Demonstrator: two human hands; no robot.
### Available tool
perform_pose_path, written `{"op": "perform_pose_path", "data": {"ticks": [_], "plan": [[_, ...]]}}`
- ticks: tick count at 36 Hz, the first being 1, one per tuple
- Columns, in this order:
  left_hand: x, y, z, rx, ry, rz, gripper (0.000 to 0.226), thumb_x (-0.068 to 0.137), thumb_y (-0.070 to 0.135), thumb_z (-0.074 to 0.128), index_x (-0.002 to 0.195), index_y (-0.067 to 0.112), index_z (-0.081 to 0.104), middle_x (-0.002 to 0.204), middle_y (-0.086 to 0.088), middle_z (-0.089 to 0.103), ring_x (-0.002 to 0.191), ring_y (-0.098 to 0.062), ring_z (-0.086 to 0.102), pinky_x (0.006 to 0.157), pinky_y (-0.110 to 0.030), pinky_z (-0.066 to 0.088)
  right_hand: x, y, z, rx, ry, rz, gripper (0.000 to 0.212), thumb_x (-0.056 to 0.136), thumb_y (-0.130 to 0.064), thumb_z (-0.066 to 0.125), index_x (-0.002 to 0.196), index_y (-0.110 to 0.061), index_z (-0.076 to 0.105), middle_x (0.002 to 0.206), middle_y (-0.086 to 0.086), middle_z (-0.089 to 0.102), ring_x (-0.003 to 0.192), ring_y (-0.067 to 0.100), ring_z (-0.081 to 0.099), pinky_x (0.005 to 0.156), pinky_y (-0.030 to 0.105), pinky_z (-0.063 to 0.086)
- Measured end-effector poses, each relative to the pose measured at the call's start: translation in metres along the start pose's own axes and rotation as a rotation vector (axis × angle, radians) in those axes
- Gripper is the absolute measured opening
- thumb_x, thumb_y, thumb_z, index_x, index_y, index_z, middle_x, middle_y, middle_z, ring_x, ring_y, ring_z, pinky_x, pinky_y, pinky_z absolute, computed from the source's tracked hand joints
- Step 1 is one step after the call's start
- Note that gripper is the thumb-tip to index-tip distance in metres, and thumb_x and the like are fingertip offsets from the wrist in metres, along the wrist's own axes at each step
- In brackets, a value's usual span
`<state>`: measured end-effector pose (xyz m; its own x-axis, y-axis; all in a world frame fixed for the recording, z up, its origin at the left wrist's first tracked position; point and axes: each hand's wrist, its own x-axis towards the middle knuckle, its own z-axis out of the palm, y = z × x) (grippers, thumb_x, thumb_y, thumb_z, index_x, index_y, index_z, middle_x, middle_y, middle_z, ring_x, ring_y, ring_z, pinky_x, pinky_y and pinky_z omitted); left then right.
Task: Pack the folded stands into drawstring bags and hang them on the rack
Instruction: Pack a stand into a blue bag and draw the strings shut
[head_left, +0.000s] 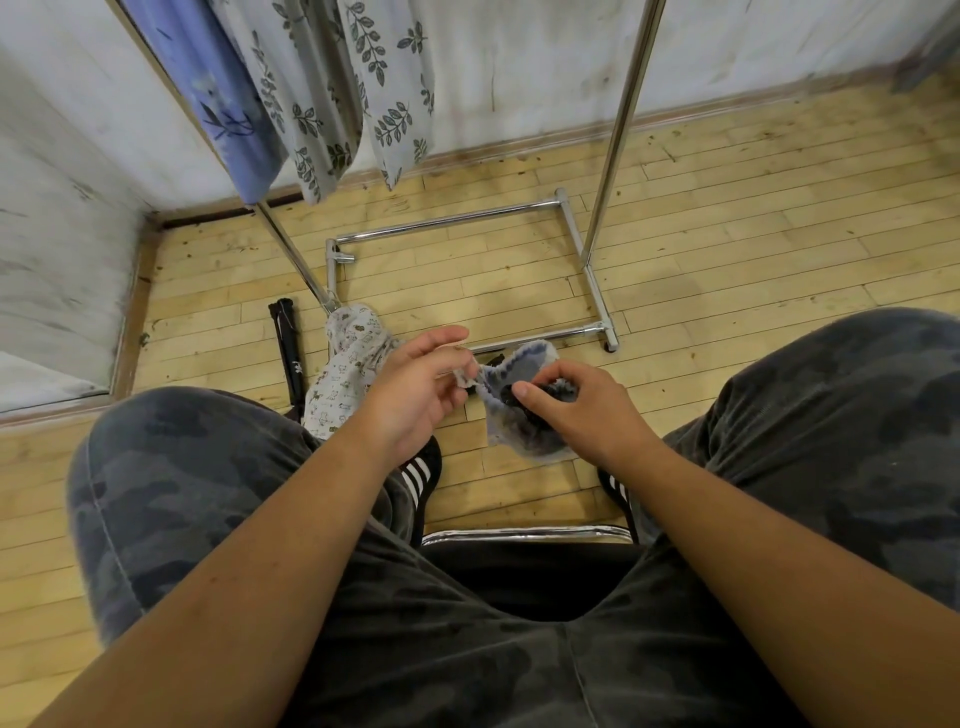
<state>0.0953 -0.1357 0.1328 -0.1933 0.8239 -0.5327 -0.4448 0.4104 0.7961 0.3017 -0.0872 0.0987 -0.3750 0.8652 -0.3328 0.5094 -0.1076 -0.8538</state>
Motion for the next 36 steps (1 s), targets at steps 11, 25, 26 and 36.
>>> {"op": "perform_pose_path", "data": {"ticks": [11, 25, 26, 36], "plan": [[-0.006, 0.006, 0.002, -0.061, -0.043, -0.065, 0.04, 0.095, -0.003, 0.052, 0.125, 0.019, 0.066, 0.083, 0.001, 0.064, 0.058, -0.008, 0.046, 0.037, -0.016, 0.021, 0.003, -0.003, -0.001, 0.071, 0.021, 0.046, 0.025, 0.088, -0.052, 0.075, 0.091, -0.028, 0.071, 0.103, -0.006, 0.07, 0.095, 0.009, 0.065, 0.07, 0.021, 0.048], [-0.013, -0.013, 0.012, 0.926, -0.209, 0.132, 0.035, 0.091, 0.053, 0.07, 0.125, 0.058, 0.063, 0.111, 0.012, 0.068, 0.101, 0.001, 0.065, 0.093, -0.028, 0.053, -0.005, -0.005, -0.001, 0.146, -0.061, 0.017, 0.03, 0.089, -0.054, 0.074, 0.109, -0.035, 0.065, 0.111, -0.006, 0.069, 0.103, 0.009, 0.067, 0.089, 0.034, 0.06], [-0.015, -0.011, 0.013, 0.901, -0.231, 0.123, 0.034, 0.094, 0.048, 0.068, 0.127, 0.054, 0.064, 0.105, 0.015, 0.068, 0.09, 0.008, 0.065, 0.086, -0.02, 0.053, -0.006, -0.007, -0.001, 0.156, -0.071, 0.02, 0.032, 0.09, -0.053, 0.074, 0.114, -0.035, 0.062, 0.112, -0.007, 0.067, 0.103, 0.007, 0.066, 0.088, 0.031, 0.059], [-0.012, -0.013, 0.015, 0.741, -0.157, 0.11, 0.037, 0.105, 0.025, 0.048, 0.122, 0.052, 0.067, 0.09, 0.004, 0.071, 0.052, -0.006, 0.052, 0.052, -0.019, 0.042, -0.014, -0.017, 0.0, 0.245, -0.184, -0.043, 0.05, 0.09, -0.04, 0.078, 0.133, -0.039, 0.05, 0.112, -0.003, 0.067, 0.095, -0.005, 0.07, 0.077, 0.012, 0.056]]}}
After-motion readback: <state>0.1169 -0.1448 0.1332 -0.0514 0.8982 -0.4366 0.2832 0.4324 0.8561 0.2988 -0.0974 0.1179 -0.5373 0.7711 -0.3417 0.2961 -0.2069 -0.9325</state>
